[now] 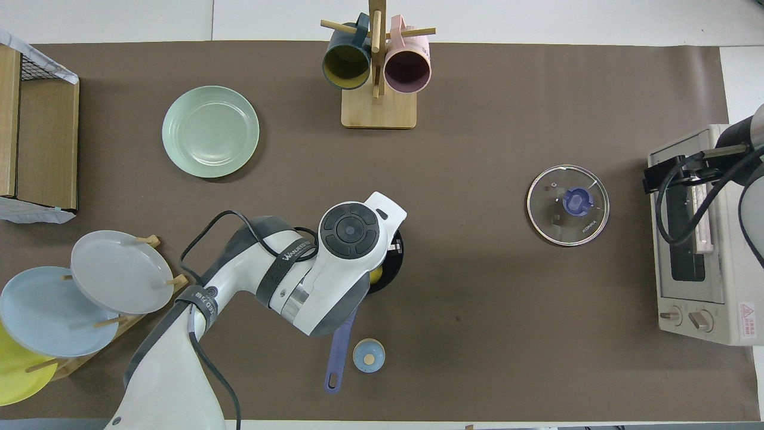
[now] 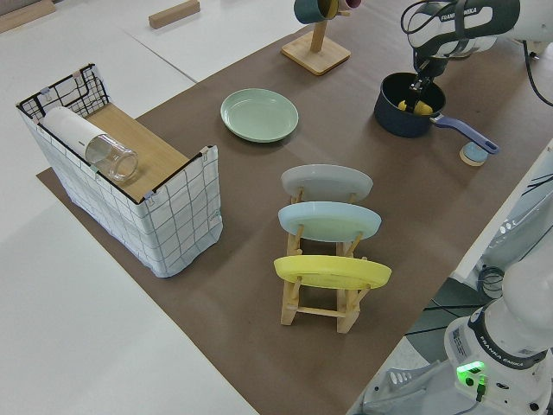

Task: Transfer potato from pot to plate
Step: 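Release the lid with the right gripper while the left gripper grasps the potato, then lift the yellow potato toward the green plate with the left gripper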

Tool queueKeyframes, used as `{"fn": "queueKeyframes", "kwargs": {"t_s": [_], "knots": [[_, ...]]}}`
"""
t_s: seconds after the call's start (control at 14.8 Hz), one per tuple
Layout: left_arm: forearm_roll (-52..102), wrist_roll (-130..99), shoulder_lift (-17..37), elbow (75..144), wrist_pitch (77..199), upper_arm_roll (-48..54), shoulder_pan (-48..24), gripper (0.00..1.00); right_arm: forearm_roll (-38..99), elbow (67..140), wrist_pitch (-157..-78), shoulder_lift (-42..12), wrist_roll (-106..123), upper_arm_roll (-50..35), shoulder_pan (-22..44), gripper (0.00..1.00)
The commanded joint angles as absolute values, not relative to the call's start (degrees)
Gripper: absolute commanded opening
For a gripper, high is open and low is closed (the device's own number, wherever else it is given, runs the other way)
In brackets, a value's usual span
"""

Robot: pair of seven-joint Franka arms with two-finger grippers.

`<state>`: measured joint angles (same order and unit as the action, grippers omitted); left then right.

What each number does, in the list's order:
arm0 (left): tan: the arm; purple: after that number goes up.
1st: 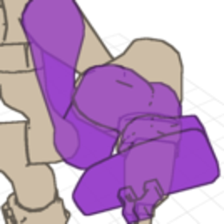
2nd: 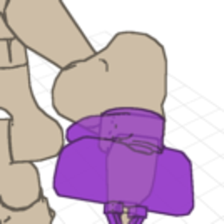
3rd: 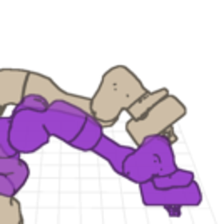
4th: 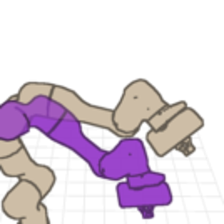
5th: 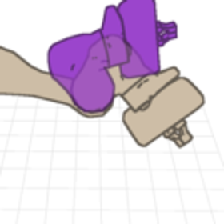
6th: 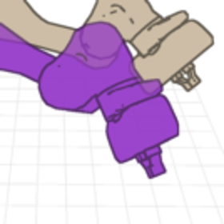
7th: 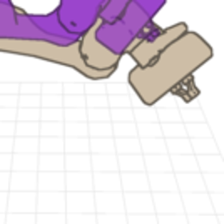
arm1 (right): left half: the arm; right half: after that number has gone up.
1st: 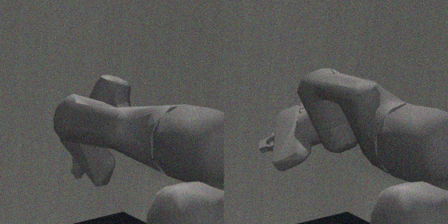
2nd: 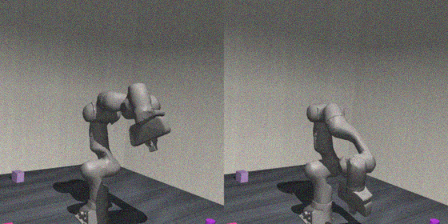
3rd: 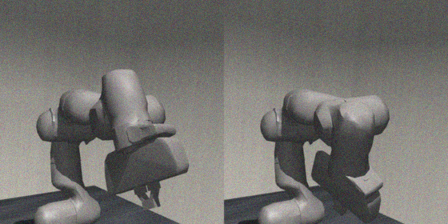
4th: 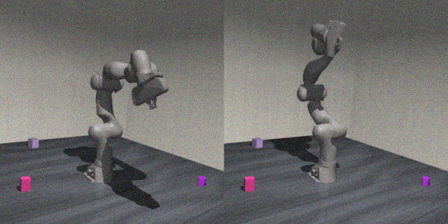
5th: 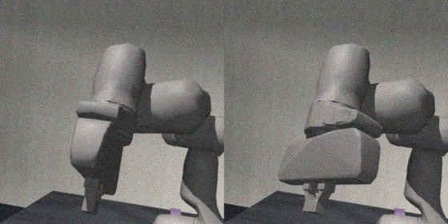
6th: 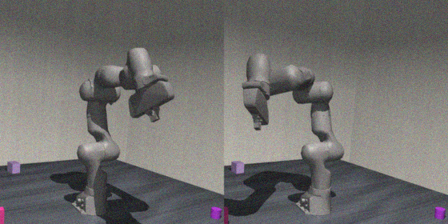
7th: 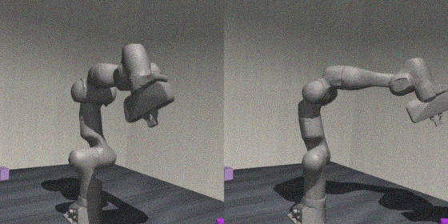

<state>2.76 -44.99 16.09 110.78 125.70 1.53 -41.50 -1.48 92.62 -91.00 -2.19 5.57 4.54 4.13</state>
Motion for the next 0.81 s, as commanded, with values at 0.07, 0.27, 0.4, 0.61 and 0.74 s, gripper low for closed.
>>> {"fn": "queueKeyframes", "kwargs": {"t_s": [0.07, 0.27, 0.4, 0.61, 0.74], "knots": [[1.85, -44.65, 10.2, 103.91, 112.97, 1.14, -38.33, 0.04, -0.61, 91.23, -89.04, -2.2, 4.92, 4.39, 3.16, 1.0], [2.46, -37.65, 9.4, 95.3, 103.92, 1.14, -31.14, 0.04, -0.79, 91.23, -86.75, -2.02, 4.83, 4.48, 2.64, 1.0], [2.46, -31.76, 9.93, 92.73, 102.39, 1.14, -26.04, 0.04, -1.05, 91.32, -88.58, -2.02, 4.83, 4.48, 2.55, 1.0], [2.55, -19.12, 11.07, 92.55, 106.77, 1.14, -16.47, 0.0, -0.62, 91.75, -88.77, -1.94, 4.75, 5.36, 2.46, 1.0], [2.46, -11.28, 13.52, 92.46, 110.72, 1.14, -11.19, 0.0, -0.88, 91.41, -88.33, -1.76, 4.83, 5.1, 2.46, 1.0]]}}
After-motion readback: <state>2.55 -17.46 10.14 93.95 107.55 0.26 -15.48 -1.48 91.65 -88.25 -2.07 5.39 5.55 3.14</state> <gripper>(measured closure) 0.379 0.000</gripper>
